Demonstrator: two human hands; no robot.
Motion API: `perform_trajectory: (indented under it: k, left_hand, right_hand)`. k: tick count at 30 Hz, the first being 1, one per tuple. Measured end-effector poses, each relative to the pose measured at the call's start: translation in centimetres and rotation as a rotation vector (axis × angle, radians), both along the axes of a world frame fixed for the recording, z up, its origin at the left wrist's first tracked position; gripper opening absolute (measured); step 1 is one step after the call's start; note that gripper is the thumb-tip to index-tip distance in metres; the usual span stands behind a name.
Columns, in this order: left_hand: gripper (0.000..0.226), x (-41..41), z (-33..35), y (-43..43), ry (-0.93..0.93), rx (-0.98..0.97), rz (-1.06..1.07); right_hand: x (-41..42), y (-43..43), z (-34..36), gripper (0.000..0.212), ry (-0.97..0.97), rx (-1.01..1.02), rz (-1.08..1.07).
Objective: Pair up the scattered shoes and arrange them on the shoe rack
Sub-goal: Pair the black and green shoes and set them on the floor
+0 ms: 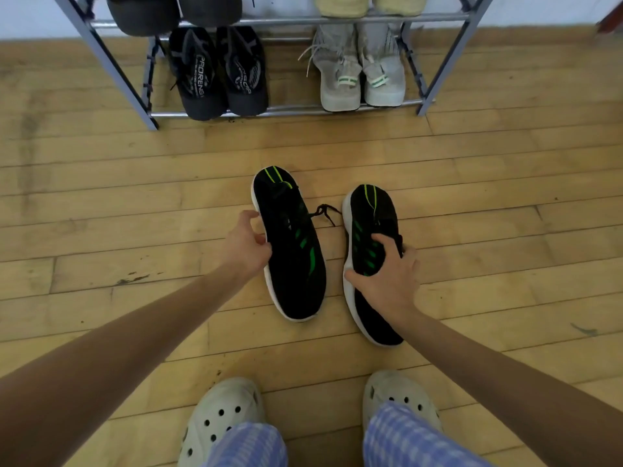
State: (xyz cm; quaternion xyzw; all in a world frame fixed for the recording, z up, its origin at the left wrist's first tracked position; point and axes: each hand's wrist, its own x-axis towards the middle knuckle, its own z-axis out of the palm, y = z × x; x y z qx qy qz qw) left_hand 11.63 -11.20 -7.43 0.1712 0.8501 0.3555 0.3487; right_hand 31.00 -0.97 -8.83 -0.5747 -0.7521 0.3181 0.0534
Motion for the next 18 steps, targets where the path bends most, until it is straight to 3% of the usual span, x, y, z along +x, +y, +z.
perform_trajectory:
  k: [9,13,15,18]
  left_hand:
    - [0.055,0.8,-0.4,-0.1,0.168,-0.040,-0.178]
    - [0.079,-2.0,1.0,2.4,0.493,-0.084,-0.283]
    - [0.089,-3.5,2.1,4.1,0.678,-0.090,-0.438]
    - [0.093,-4.6,3.1,6.9,0.846,-0.112,-0.857]
  right_hand:
    - [-0.9,1.6,-0.1,0.079,0.010,0.004,0.160]
    - [-0.5,3.3,0.1,0.068,0.129,0.112,0.211]
    - [-0.1,4.1,-0.1,0.069,0.083,0.114,0.376]
    - [0.4,5.4,0.2,0.072,0.013,0.077,0.543]
